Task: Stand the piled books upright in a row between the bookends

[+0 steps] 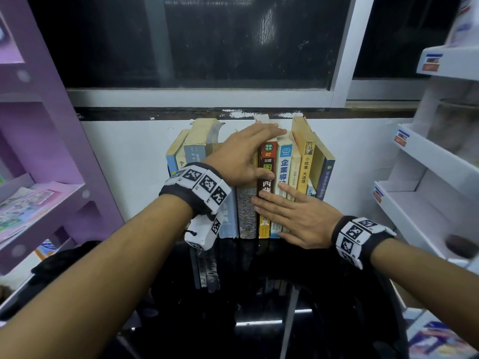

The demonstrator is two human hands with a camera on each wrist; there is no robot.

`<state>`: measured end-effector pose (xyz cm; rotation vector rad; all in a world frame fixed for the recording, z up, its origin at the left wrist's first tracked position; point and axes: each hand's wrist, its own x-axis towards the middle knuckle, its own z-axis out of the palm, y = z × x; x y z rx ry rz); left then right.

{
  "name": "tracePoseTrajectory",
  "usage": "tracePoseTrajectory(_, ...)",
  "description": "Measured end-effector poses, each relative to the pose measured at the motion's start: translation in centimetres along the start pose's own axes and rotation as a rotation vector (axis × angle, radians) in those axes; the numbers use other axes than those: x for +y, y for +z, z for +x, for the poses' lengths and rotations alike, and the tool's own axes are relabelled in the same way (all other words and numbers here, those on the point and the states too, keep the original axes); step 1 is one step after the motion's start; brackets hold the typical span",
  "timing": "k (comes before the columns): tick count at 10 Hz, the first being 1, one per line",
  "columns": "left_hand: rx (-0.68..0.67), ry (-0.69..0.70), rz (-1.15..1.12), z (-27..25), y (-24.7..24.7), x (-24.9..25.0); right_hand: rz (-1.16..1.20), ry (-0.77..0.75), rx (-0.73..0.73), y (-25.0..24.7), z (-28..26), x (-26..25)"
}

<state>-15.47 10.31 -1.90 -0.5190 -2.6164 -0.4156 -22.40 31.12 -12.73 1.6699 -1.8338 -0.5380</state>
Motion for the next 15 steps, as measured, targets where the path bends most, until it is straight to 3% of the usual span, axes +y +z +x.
tracePoseTrajectory(1,-0.021,-0.009,0.085,0.6,-0.1,0.4,0.002,-0.008,0.005,-0.3,-0.8,0.1)
tracePoseTrajectory(4,-0.095,0.16,0.247,3.9,0.2,4.7,0.007,-0.004,-0.031,0.4,-3.3,0.6)
tracePoseTrajectory(5,-0.133,0.142,0.297,4.6,0.8,5.3,0.007,-0.007,-0.043,0.6,-3.4,0.7)
tracePoseTrajectory(7,-0.079,0.13,0.424,4.3,1.2,5.2,-0.007,-0.035,-0.049,1.1,-3.3,1.2)
tracePoseTrajectory(10,-0.032,0.141,0.447,4.2,1.6,5.3,-0.011,-0.039,-0.035,1.8,-3.3,1.4)
tracePoseTrajectory(13,-0.097,0.113,0.426,3.9,1.2,5.2,0.008,0.007,-0.08,-0.2,-3.1,0.2)
tracePoseTrajectory(14,-0.083,0.172,0.371,3.2,0.7,5.1,0.023,0.022,-0.063,-1.0,-3.2,-0.2)
tracePoseTrajectory(15,-0.033,0.133,0.28,1.2,-0.6,5.2,0.022,0.08,-0.047,-2.4,-3.5,-0.9)
